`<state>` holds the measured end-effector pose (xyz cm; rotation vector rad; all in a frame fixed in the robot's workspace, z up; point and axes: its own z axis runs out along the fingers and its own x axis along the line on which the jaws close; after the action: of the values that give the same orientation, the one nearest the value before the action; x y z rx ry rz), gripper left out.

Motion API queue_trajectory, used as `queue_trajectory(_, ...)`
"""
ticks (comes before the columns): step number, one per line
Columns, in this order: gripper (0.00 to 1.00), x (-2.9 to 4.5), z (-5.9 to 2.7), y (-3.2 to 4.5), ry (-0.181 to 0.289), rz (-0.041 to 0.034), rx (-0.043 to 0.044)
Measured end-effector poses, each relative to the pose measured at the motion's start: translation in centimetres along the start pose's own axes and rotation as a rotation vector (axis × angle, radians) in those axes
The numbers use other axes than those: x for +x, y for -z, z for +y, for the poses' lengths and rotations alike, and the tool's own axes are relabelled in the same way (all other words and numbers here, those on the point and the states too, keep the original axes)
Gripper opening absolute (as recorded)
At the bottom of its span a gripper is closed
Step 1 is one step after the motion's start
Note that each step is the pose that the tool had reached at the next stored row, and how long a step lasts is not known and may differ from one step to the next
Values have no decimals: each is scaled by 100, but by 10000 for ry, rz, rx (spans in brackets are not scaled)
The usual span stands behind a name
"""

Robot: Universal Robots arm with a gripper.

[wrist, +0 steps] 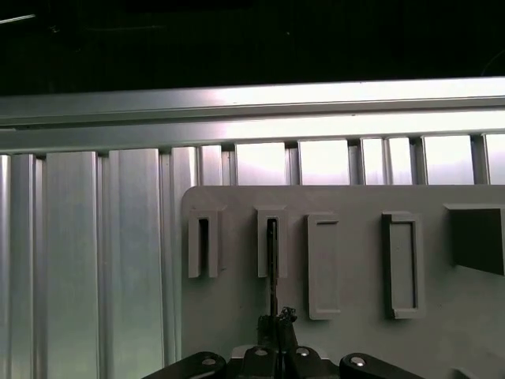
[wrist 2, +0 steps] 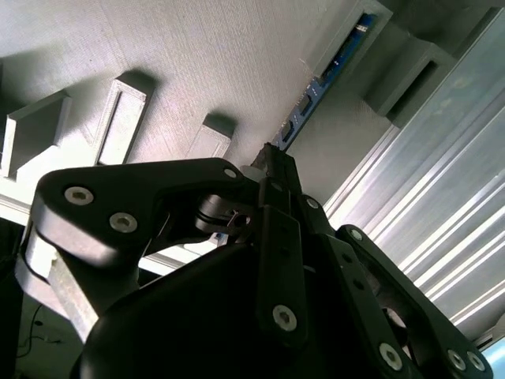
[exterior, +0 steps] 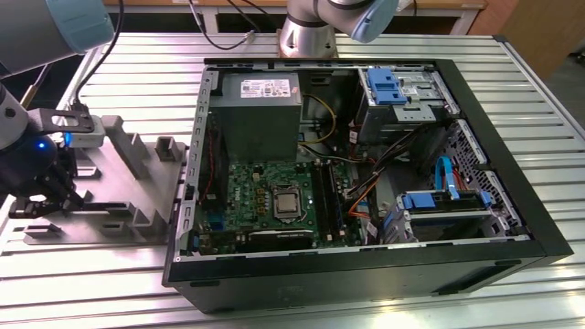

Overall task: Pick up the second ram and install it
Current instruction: 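Pick up the second ram and move it above second insertion slot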

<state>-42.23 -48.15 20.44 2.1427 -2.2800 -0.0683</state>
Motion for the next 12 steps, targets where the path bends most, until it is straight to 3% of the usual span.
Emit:
queue_trajectory(7, 11, 0, 1, 10, 0, 3, -3)
queue_trajectory(12, 11, -2, 5, 112, 0, 0, 0)
